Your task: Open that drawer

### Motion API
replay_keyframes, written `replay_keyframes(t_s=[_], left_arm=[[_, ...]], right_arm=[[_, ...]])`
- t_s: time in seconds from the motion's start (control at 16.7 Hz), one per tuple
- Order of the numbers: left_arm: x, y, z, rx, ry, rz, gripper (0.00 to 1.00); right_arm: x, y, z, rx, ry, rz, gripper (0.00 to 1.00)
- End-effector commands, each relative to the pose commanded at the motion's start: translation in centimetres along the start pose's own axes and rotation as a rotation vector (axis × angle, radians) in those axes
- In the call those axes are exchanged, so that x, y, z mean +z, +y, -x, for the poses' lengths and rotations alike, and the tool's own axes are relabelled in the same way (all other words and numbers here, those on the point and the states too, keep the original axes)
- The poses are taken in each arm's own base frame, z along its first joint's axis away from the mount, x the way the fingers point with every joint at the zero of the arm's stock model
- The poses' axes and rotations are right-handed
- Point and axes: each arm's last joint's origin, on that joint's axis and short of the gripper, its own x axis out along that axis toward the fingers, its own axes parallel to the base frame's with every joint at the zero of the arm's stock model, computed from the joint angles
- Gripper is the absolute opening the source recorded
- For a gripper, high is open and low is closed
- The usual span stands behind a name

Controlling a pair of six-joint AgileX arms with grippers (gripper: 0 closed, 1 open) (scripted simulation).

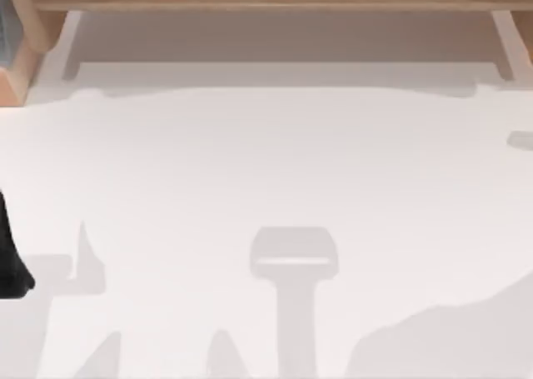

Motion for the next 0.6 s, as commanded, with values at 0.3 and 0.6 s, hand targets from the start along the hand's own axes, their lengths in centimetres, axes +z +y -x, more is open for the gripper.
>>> replay_keyframes(t_s=[0.3, 0.6], left_arm=[[0.0, 0.0, 0.0, 0.000, 0.000, 0.000, 1.00], [0.0, 0.0, 0.0, 0.000, 0.000, 0.000, 1.00]], right_arm=[[0.2, 0.5, 4.3, 0.018, -0.005, -0.011, 0.00], [0.2, 0.3, 5.4, 0.011, -0.006, -0.005, 0.00]])
